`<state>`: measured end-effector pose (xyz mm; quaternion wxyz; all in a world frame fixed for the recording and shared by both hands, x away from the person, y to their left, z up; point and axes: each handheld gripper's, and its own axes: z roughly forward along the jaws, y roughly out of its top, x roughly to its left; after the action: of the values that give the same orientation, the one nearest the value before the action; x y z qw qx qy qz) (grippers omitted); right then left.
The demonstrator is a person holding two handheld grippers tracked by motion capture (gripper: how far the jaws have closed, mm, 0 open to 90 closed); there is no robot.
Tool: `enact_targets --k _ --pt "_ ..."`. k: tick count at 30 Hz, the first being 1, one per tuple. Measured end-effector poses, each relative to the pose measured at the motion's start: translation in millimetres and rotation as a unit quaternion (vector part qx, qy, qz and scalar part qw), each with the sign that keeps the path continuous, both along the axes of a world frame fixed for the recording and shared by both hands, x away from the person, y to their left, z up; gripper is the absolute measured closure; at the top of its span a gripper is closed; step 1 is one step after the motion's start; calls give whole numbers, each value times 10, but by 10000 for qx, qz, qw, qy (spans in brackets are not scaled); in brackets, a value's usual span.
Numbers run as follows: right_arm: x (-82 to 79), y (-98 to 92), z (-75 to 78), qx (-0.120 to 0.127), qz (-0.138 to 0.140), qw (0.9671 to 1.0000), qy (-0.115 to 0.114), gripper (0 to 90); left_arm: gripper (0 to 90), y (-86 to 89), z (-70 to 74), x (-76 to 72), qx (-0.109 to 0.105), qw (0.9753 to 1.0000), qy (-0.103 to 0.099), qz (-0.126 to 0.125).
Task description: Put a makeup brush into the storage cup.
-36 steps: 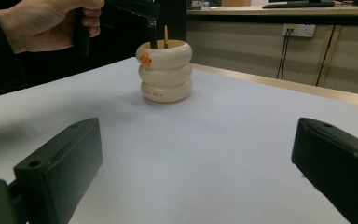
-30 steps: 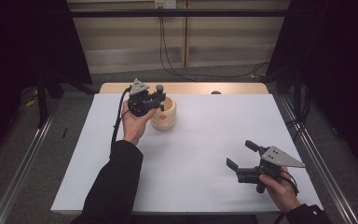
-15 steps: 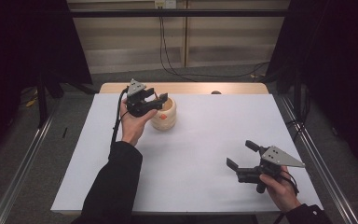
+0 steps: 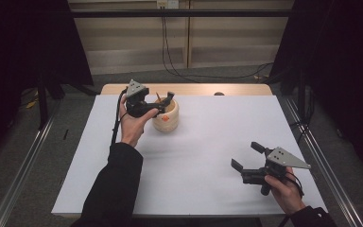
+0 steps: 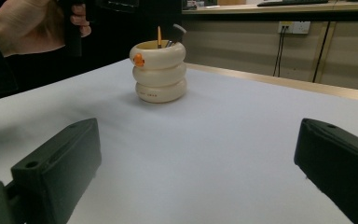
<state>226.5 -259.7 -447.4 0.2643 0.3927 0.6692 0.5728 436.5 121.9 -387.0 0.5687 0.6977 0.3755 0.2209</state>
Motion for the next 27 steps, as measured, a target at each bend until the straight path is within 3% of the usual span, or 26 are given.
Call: enact_targets --k 11,17,20,22,27 --pt "6 -4 -2 -16 -39 10000 15 0 14 17 32 -32 25 9999 -125 76" --pt "7 1 1 33 -46 10000 17 0 14 16 32 -77 -65 9998 -177 54" --pt "-3 -1 9 -1 -56 10000 4 0 14 29 30 -87 -77 9998 -155 133" --pt "-11 9 13 -6 -45 10000 -3 0 14 39 39 -98 -45 9992 -189 337" --pt "-14 28 20 -23 -43 10000 -7 0 16 66 81 -143 -64 9997 -174 177"
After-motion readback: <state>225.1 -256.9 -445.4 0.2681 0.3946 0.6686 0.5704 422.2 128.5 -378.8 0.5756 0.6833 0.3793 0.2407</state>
